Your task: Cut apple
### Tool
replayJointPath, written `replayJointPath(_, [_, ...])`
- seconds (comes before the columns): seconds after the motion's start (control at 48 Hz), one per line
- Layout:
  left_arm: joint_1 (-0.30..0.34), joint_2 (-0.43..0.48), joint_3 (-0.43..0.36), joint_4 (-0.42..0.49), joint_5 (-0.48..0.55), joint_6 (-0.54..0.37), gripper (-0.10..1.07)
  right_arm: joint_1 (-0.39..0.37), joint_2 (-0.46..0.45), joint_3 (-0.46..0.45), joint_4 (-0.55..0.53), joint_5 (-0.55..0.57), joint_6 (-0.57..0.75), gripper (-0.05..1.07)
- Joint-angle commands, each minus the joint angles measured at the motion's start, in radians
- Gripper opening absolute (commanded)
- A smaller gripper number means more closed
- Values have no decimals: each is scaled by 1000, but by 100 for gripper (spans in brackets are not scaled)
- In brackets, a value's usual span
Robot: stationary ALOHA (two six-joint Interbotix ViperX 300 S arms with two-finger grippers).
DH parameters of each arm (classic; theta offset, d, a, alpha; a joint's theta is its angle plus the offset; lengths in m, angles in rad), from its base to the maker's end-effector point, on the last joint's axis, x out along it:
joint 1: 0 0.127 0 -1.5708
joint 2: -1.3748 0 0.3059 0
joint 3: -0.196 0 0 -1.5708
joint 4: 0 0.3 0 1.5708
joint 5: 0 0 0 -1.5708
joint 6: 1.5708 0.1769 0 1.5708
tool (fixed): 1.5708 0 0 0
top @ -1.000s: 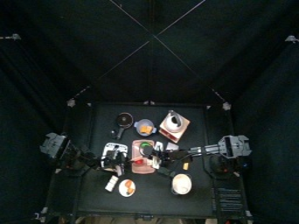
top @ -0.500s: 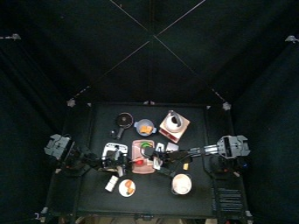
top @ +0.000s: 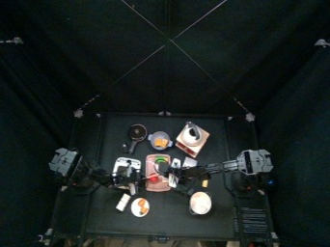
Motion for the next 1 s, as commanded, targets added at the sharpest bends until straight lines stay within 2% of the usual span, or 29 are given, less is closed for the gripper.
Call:
replayJointPath(0.0, [-14,-3,0,8,31,-3,38,-55,-14,-6,5,5,14,22])
replayJointPath(0.292, [-15,-8,-11,9,41,-2,38,-54,15,-6,14,3,11,22])
replayJointPath(0.438, [-15,-44,-12,21,38,2,38,-54,-25,-17,8,9,9,22])
replayJointPath(0.667, [-14,-155,-9,101,41,0,38,-51,-98,-23,-2,11,15,22])
replayJointPath(0.979, [-8,-166,-11,107,41,2,38,-49,-101,-26,-5,12,12,22])
